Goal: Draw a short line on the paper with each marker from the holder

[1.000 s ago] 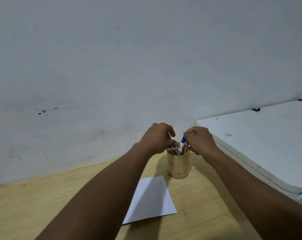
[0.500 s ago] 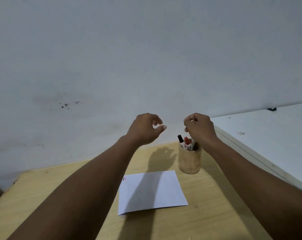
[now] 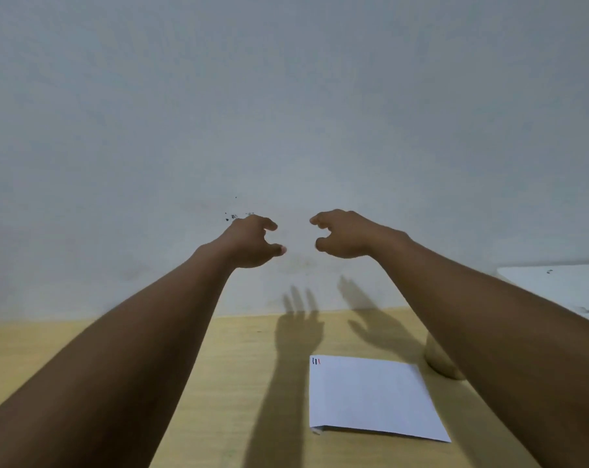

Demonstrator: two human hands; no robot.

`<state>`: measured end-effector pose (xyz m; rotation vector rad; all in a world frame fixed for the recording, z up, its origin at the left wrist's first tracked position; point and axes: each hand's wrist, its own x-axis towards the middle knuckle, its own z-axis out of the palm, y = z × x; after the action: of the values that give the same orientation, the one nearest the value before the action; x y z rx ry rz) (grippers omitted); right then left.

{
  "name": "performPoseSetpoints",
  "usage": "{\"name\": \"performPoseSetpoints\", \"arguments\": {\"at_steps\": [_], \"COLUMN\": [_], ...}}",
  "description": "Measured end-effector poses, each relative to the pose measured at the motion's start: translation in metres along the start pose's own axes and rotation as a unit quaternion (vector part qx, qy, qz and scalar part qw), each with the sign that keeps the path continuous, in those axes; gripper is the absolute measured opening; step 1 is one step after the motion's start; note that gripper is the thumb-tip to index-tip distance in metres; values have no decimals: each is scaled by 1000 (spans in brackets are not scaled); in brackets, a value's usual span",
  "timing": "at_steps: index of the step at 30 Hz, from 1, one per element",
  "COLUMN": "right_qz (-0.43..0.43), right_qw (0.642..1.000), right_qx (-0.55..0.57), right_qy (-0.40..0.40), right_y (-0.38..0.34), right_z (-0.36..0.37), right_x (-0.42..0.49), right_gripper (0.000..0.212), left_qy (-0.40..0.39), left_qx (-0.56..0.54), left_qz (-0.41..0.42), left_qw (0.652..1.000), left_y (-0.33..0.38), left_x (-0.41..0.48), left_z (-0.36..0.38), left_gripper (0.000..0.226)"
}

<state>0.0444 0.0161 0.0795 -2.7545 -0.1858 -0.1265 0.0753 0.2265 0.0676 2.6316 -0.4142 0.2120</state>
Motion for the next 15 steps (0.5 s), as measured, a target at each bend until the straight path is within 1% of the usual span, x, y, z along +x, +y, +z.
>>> {"name": "performPoseSetpoints", "arguments": {"at_steps": [6, 15], "right_qz": [1, -2], "right_qw": [1000, 999], "right_qx": [-17, -22], "right_qy": [17, 29], "right_y": [-12, -2], "right_z": [-17, -23], "right_x": [17, 14], "right_gripper": [71, 71], "left_qy": [18, 23], "left_qx": [-10, -10], "left_qz": [12, 24], "left_qw": [1000, 999], "left_y": [11, 19], "left_x": [6, 8], "left_z": [-20, -18], "left_gripper": [67, 67]}}
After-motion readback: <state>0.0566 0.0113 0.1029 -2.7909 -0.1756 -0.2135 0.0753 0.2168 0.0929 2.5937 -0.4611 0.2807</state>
